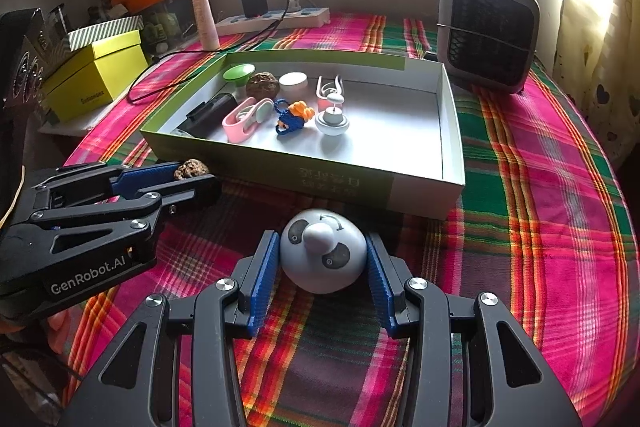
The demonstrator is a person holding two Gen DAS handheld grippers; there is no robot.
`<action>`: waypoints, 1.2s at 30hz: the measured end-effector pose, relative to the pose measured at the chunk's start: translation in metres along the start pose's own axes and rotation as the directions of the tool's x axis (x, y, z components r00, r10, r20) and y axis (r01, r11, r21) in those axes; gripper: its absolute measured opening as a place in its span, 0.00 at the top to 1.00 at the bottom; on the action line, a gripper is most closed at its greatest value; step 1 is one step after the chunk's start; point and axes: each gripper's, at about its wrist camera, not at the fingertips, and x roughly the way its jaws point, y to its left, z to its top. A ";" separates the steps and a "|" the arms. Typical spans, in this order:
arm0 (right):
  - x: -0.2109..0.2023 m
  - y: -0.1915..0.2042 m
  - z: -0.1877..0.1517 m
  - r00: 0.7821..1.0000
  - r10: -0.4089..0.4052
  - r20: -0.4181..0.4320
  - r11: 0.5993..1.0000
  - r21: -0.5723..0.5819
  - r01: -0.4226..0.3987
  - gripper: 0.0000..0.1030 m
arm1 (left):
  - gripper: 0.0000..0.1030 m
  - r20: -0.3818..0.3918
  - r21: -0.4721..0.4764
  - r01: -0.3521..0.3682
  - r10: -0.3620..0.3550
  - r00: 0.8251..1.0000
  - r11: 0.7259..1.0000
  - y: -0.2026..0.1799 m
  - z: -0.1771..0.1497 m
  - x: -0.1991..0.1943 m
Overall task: Organize objects
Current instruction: 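Grasp the walnut with the left gripper while the right gripper holds the white ball, then carry the walnut and white ball over the tray with both grippers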
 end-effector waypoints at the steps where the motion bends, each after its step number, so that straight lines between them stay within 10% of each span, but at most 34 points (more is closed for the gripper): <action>1: 0.000 0.000 0.000 1.000 0.000 0.001 1.000 0.000 0.000 0.57 | 0.72 0.002 0.001 0.000 0.000 1.000 1.000 0.000 0.000 -0.001; 36: -0.017 0.005 0.013 0.999 -0.005 0.050 1.000 -0.029 0.006 0.57 | 0.72 0.055 0.027 0.003 -0.004 0.998 1.000 -0.005 0.006 -0.023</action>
